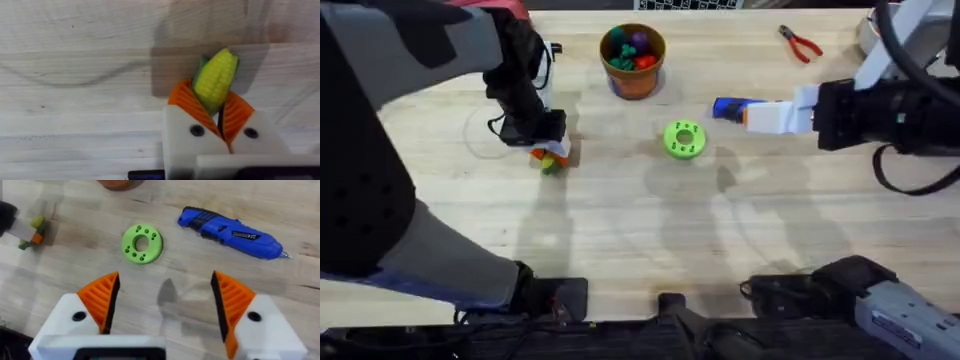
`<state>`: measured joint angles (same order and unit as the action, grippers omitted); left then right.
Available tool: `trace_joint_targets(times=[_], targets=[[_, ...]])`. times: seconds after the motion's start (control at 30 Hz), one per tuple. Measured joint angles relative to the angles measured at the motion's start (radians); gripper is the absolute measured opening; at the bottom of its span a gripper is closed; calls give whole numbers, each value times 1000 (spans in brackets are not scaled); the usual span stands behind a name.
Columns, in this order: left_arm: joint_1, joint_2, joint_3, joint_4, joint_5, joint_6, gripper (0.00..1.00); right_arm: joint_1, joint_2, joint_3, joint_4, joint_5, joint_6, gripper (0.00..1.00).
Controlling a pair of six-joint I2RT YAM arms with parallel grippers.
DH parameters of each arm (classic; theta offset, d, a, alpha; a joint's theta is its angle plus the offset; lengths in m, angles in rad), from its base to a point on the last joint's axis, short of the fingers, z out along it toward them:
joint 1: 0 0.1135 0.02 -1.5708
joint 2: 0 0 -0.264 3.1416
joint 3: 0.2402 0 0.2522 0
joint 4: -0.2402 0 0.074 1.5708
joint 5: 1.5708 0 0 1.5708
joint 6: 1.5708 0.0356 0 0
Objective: Pick up the gripper from the table and insert it into the empty holder that is missing its gripper. Then pick up a screw, insert it into the mounting hole, and use the screwdriver to tighten it. Finally, clean up the table by picking up the vegetable and placing it into the bucket.
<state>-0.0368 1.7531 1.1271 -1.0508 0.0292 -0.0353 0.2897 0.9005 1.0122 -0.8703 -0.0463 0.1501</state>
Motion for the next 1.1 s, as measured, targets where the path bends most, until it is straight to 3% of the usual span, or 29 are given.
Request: trace_joint_targets(times=[0.2,0.47,0.67,1.1], targets=[[0,0,61,-33,0,0,29,0,0,0,0,0,0,994],[0,-34,376,-105,46,0,29,0,0,0,0,0,0,993],[-15,-58,540,-18,135,-3,29,0,0,0,0,0,0,993],[-228,22,550,236,220,-23,29,0,0,0,0,0,0,994]])
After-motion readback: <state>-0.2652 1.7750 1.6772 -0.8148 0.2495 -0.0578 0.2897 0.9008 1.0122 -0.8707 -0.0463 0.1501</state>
